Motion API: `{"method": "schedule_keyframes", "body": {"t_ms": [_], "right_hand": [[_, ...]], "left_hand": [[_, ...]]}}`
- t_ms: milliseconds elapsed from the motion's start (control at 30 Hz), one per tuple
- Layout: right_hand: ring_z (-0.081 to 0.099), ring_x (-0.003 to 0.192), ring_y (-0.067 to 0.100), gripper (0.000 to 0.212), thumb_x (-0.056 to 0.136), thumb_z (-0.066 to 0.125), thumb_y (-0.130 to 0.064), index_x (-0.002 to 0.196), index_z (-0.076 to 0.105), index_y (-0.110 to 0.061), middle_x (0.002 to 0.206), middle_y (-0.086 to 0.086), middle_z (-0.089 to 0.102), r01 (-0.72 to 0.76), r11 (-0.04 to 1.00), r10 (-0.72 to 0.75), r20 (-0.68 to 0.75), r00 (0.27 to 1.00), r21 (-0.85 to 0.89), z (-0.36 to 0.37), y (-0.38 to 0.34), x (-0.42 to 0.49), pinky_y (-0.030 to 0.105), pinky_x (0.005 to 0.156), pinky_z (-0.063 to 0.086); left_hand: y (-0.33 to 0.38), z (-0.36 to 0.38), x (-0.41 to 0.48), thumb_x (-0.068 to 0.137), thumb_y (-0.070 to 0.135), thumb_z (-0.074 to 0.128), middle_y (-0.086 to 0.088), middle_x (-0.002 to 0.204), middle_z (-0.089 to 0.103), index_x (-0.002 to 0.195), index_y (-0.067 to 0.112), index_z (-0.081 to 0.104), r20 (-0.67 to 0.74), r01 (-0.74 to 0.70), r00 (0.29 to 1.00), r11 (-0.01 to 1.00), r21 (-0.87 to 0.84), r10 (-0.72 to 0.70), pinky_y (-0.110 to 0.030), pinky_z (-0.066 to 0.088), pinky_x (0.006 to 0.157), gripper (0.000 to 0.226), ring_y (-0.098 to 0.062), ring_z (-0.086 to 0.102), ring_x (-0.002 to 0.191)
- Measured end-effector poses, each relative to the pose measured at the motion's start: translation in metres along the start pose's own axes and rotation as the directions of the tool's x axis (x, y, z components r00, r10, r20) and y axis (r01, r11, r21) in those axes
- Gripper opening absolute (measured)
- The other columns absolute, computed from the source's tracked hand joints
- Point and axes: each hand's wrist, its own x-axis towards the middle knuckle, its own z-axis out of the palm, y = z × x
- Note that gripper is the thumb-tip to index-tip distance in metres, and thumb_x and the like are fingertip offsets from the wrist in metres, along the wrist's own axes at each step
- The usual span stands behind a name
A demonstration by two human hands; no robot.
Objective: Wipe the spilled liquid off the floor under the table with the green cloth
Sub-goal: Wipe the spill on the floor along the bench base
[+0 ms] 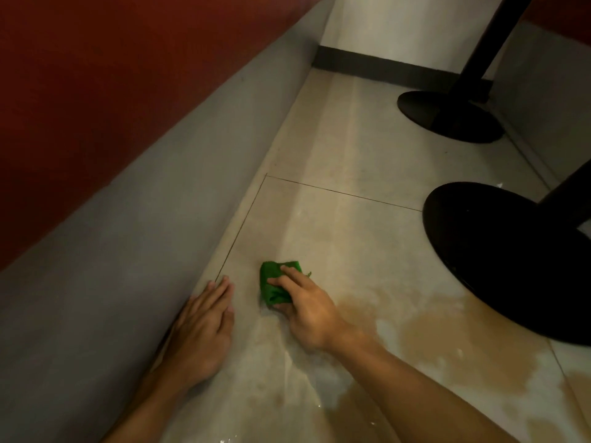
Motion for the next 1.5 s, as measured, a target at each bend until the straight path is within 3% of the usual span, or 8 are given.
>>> {"method": "schedule_keyframes", "body": {"t_ms": [133, 267, 567, 800, 967, 1133, 1300, 1500], "right_hand": [[0.026, 0.143, 0.022, 0.045, 0.094, 0.053, -0.026, 0.138, 0.044, -0.026, 0.156, 0.004, 0.026, 0.204, 0.979, -0.204, 0.114, 0.972, 0.015, 0.015, -0.009, -0.037, 0.027, 0.116, 0.024], [0.029, 0.142, 0.019, 0.047, 0.094, 0.054, -0.019, 0.139, 0.043, -0.03, 0.156, -0.002, 0.026, 0.232, 0.972, -0.233, 0.17, 0.958, 0.022, 0.006, -0.004, -0.035, 0.031, 0.114, 0.032], [0.026, 0.143, 0.024, 0.046, 0.097, 0.052, -0.028, 0.141, 0.043, -0.024, 0.157, 0.005, 0.024, -0.07, 0.998, 0.07, -0.053, 0.996, 0.009, -0.001, -0.005, 0.0, 0.022, 0.114, 0.019], [0.023, 0.144, 0.023, 0.047, 0.091, 0.046, -0.04, 0.138, 0.042, -0.032, 0.158, 0.0, 0.022, 0.18, 0.982, -0.186, 0.138, 0.973, 0.051, 0.021, -0.015, -0.068, 0.033, 0.117, 0.024], [0.02, 0.145, 0.016, 0.049, 0.094, 0.055, -0.018, 0.138, 0.044, -0.034, 0.158, -0.008, 0.02, 0.216, 0.976, -0.212, 0.205, 0.955, 0.006, -0.002, 0.004, -0.073, 0.038, 0.119, 0.022], [0.031, 0.141, 0.022, 0.045, 0.094, 0.056, -0.015, 0.138, 0.05, -0.021, 0.154, 0.005, 0.031, -0.054, 0.998, 0.052, 0.043, 0.998, 0.041, -0.026, 0.029, -0.038, 0.025, 0.117, 0.02], [0.043, 0.131, 0.023, 0.044, 0.093, 0.058, -0.027, 0.135, 0.05, -0.024, 0.145, 0.003, 0.043, -0.358, 0.933, 0.36, -0.169, 0.917, 0.045, -0.043, 0.066, -0.031, 0.033, 0.11, 0.034], [0.034, 0.136, 0.027, 0.046, 0.097, 0.052, -0.026, 0.141, 0.043, -0.023, 0.152, 0.007, 0.032, -0.412, 0.911, 0.402, -0.212, 0.891, -0.004, -0.027, 0.039, -0.034, 0.032, 0.111, 0.029]], "left_hand": [[-0.002, 0.0, 0.001, 0.081, 0.056, -0.002, 0.02, 0.152, 0.013, 0.148, 0.024, 0.03, 0.017, -0.002, 1.0, 1.0, -0.022, 0.003, -0.026, 0.005, 0.117, 0.081, 0.004, 0.006, 0.139], [-0.001, -0.001, 0.001, 0.08, 0.057, -0.004, 0.017, 0.155, 0.014, 0.149, 0.024, 0.027, 0.032, -0.002, 0.999, 1.0, -0.025, 0.003, -0.027, 0.005, 0.117, 0.083, 0.004, 0.004, 0.139], [0.005, -0.005, -0.002, 0.088, 0.052, 0.009, 0.02, 0.154, 0.01, 0.15, 0.028, 0.023, 0.034, 0.034, 0.999, 0.999, -0.027, -0.033, -0.027, 0.003, 0.118, 0.068, 0.006, 0.001, 0.139], [0.001, -0.003, 0.001, 0.088, 0.054, 0.008, 0.019, 0.155, 0.009, 0.15, 0.027, 0.022, 0.061, 0.029, 0.998, 1.0, -0.011, -0.028, -0.026, 0.0, 0.116, 0.069, 0.007, -0.001, 0.137], [0.006, -0.01, 0.0, 0.094, 0.055, 0.007, 0.019, 0.156, 0.006, 0.151, 0.028, 0.017, 0.093, 0.037, 0.995, 0.999, -0.022, -0.035, -0.025, -0.003, 0.116, 0.064, 0.007, -0.004, 0.138], [0.006, -0.009, -0.002, 0.092, 0.056, 0.01, 0.017, 0.156, 0.013, 0.15, 0.026, 0.024, 0.059, 0.031, 0.998, 0.999, -0.033, -0.029, -0.026, 0.001, 0.117, 0.067, 0.007, 0.001, 0.137], [0.007, -0.01, -0.003, 0.088, 0.054, 0.009, 0.017, 0.156, 0.013, 0.15, 0.027, 0.024, 0.054, 0.032, 0.998, 0.999, -0.034, -0.031, -0.026, 0.001, 0.118, 0.07, 0.007, 0.001, 0.137], [0.011, -0.011, -0.004, 0.095, 0.052, 0.013, 0.015, 0.157, 0.013, 0.15, 0.026, 0.024, 0.043, 0.035, 0.999, 0.999, -0.022, -0.034, -0.026, 0.0, 0.117, 0.062, -0.001, 0.005, 0.143]]}}
